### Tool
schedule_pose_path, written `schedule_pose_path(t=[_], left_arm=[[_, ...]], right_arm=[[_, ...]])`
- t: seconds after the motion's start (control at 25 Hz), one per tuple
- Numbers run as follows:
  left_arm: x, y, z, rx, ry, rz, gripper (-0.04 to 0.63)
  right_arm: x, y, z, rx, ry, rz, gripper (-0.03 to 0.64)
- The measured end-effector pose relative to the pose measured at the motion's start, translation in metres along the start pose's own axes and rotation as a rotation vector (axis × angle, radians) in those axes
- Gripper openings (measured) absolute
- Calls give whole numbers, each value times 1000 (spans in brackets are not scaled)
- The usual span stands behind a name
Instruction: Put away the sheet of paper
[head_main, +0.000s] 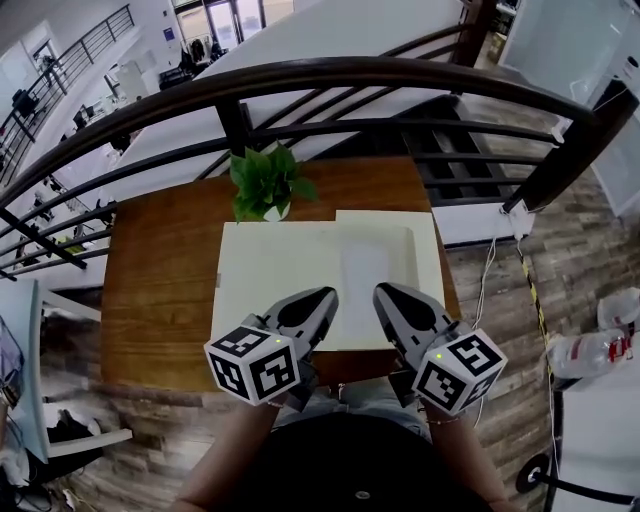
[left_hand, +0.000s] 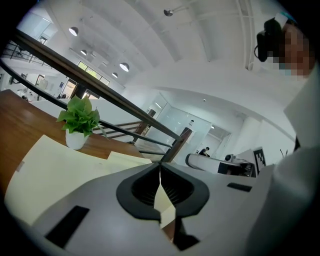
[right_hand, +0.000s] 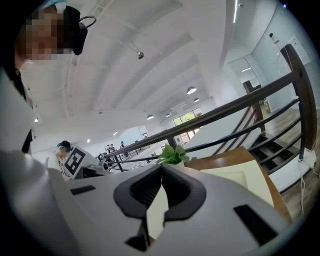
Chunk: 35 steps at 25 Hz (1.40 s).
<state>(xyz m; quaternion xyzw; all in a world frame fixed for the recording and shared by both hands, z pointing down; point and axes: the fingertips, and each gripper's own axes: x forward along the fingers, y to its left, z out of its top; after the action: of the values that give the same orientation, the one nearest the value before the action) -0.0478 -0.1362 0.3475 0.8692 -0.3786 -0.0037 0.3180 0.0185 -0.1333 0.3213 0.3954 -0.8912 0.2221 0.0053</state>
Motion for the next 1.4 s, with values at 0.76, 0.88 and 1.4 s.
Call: schedule_pose_path(t=[0.76,0.88,1.4], left_arm=[[11,3,-10,14,36,1,21],[13,4,-10,14,38,1,21],[24,5,-16,2,71,-19,21]], right_arm=[[5,-9,-8,-30,18,-11,26],[5,-11,-7,-25,20,-15,26],[9,-19,-9,-4,35,-24,26]])
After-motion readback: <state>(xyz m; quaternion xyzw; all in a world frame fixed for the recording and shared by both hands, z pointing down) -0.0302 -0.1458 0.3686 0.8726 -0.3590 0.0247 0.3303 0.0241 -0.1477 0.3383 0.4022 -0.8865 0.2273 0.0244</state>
